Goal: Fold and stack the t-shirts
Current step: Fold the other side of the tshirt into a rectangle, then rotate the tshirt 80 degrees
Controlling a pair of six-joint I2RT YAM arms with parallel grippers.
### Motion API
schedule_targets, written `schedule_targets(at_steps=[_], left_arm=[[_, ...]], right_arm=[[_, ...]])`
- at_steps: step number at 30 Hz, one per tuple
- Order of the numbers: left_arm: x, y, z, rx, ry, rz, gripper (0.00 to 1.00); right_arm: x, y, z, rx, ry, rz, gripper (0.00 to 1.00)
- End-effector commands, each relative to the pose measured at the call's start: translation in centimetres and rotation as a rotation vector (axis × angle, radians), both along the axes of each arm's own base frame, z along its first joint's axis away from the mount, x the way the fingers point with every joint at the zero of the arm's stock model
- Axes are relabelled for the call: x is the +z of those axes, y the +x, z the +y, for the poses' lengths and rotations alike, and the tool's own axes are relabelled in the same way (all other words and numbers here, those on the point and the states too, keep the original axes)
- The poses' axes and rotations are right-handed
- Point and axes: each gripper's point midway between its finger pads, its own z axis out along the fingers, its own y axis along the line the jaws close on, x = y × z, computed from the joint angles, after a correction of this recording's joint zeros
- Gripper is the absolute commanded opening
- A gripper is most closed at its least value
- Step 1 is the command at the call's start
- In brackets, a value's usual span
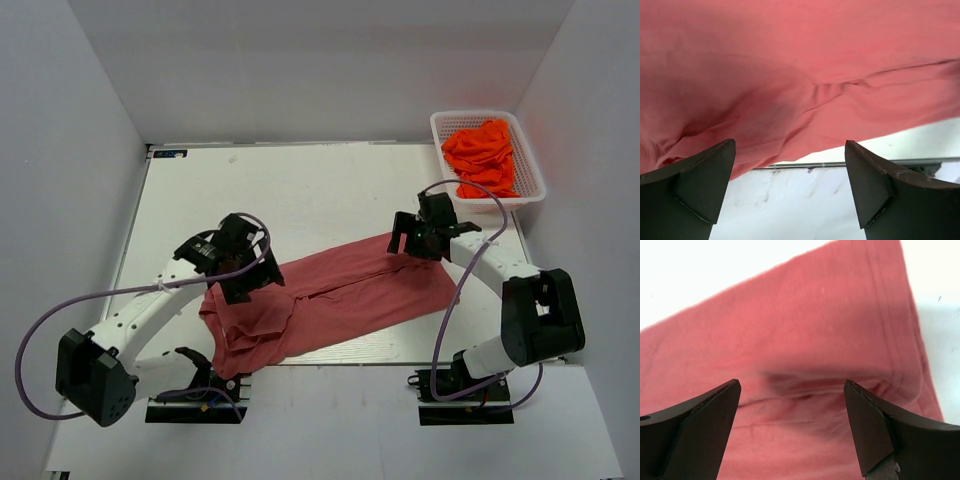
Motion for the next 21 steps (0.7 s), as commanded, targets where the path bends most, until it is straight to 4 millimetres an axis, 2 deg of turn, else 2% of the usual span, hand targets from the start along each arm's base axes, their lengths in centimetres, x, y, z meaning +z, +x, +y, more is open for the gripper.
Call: schedule_targets(at_steps=[1, 5, 7, 9, 10, 12, 13, 14, 15, 16, 17, 18, 19, 20, 21], left_arm=[[-3.1, -2.6, 1.4, 0.071, 0.071, 0.157, 1.00], [-7.5, -4.7, 1.4, 0.119, 0.084, 0.303, 1.00], [-8.6, -4.9, 1.3, 0.132, 0.070, 0.329, 1.00], [-9.3, -3.3, 0.9, 0.148, 0.049, 0.286, 1.00], [-9.7, -2.4, 1.2, 0.169, 0.070, 0.254, 1.00], [-10.5, -0.9, 1.1, 0.190, 0.101, 0.267, 1.00], [-9.5, 1.7, 0.5, 0.204, 0.109, 0.209, 1.00], [-9.5, 2.7, 0.9, 0.215, 0.150, 0.208, 1.00], [-9.6, 5.0, 0.6, 0.229, 0.198, 0.197, 1.00], [-9.8, 6.7, 0.4, 0.224, 0.198, 0.187, 1.00], [-10.2, 8.7, 0.6, 0.205, 0.215, 0.173, 1.00], [-8.4, 12.3, -1.0, 0.186, 0.172, 0.132, 1.00], [-11.2, 13.4, -1.0, 0.168, 0.219, 0.197, 1.00], [-11.7, 15.2, -0.4, 0.170, 0.251, 0.195, 1.00], [-10.2, 19.2, -1.2, 0.173, 0.235, 0.125, 1.00]], right_arm=[[2.2, 2.9, -0.1, -0.015, -0.016, -0.080, 0.90], [1.4, 4.4, 0.2, -0.021, -0.026, -0.063, 0.90], [0.9, 5.7, 0.7, -0.027, -0.020, -0.060, 0.90], [-0.3, 6.1, 0.8, -0.024, -0.023, -0.037, 0.90], [-1.6, 6.0, 0.9, -0.022, -0.033, 0.002, 0.90], [-2.3, 5.8, 0.8, -0.030, -0.038, 0.035, 0.90], [-3.6, 4.6, 0.5, -0.032, -0.047, 0.081, 0.90], [-3.9, 4.2, 0.6, -0.032, -0.037, 0.087, 0.90], [-4.2, 3.6, 0.6, -0.036, -0.032, 0.098, 0.90], [-5.7, 1.3, -0.3, -0.057, -0.054, 0.143, 0.90], [-5.4, 1.0, -0.4, -0.073, -0.053, 0.132, 0.90], [-5.0, 0.5, -0.4, -0.110, -0.027, 0.132, 0.90], [-6.2, -1.7, -0.8, -0.119, -0.035, 0.176, 0.90], [-5.5, -2.0, -0.7, -0.119, -0.018, 0.158, 0.90], [-5.2, -3.2, -0.4, -0.116, 0.009, 0.167, 0.90]])
